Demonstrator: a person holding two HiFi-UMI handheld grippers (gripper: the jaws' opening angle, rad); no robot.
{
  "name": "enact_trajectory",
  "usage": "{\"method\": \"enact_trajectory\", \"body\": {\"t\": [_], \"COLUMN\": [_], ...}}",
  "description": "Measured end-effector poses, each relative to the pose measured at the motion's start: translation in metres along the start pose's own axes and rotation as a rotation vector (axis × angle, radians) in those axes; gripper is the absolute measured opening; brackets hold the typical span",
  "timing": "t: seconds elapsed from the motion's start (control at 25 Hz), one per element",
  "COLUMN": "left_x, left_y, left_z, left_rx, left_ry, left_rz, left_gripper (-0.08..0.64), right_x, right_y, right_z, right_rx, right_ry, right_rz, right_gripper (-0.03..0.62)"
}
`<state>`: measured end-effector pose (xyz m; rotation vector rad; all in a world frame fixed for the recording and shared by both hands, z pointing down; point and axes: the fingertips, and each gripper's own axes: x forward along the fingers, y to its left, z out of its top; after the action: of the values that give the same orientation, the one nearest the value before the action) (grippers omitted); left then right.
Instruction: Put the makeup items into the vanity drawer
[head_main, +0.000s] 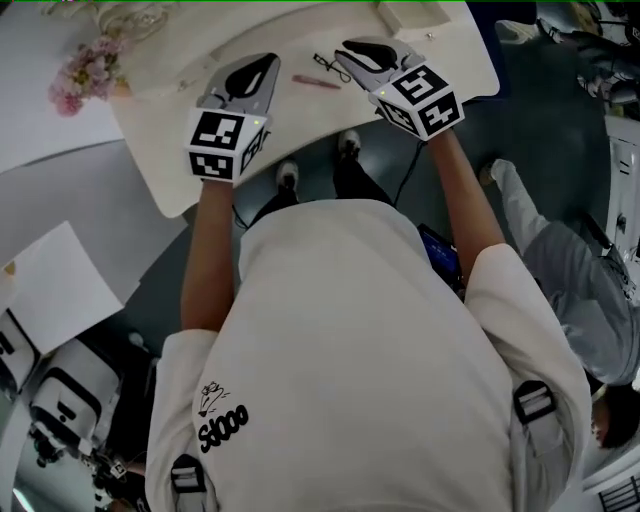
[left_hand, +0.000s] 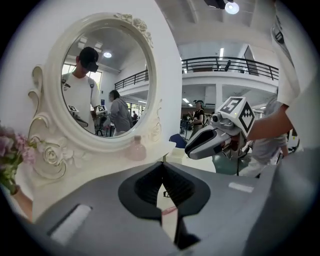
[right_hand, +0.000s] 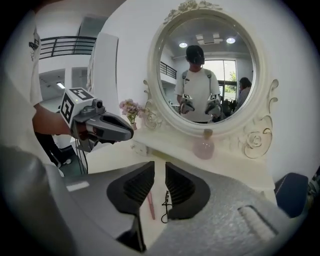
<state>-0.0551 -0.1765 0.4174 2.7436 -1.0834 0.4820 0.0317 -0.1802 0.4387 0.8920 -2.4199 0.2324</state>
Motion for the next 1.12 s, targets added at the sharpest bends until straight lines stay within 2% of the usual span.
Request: {"method": "enact_trajectory", "body": {"t": [0.36, 0.68, 0.8, 1.0, 1.12], "left_x": [0.008, 0.011, 0.011, 0.012, 0.014], "left_y": [-0.012, -0.013, -0.018, -0.017, -0.010], "left_z": [-0.020, -0.039, -0.041, -0.052, -0.061], "left_rx": [-0.108, -0.198, -0.215, -0.243, -0.254], "left_ry": [0.084, 0.147, 0.166, 0.187, 0.199], "left_rz": [0.134, 0.240, 0.269, 0.299, 0.308], "left_gripper": [0.018, 0.018, 0.018, 0.018, 0.018], "right_x": [0.025, 0.055, 0.057, 0.073, 0.086], "right_y": [-0.007, -0.006, -0.009, -0.024, -0.025], "right_z": [-0.037, -0.079, -0.093, -0.116, -0.131], "right_rx": [-0.027, -0.064, -0.071, -0.050, -0.026], "right_ry": [0.100, 0.208, 0.239, 0.288, 0.327], "right_rz": [0.202, 0.314, 0.325, 0.268, 0.264], "right_gripper": [0.098, 0.140, 0.150, 0.150, 0.150]}}
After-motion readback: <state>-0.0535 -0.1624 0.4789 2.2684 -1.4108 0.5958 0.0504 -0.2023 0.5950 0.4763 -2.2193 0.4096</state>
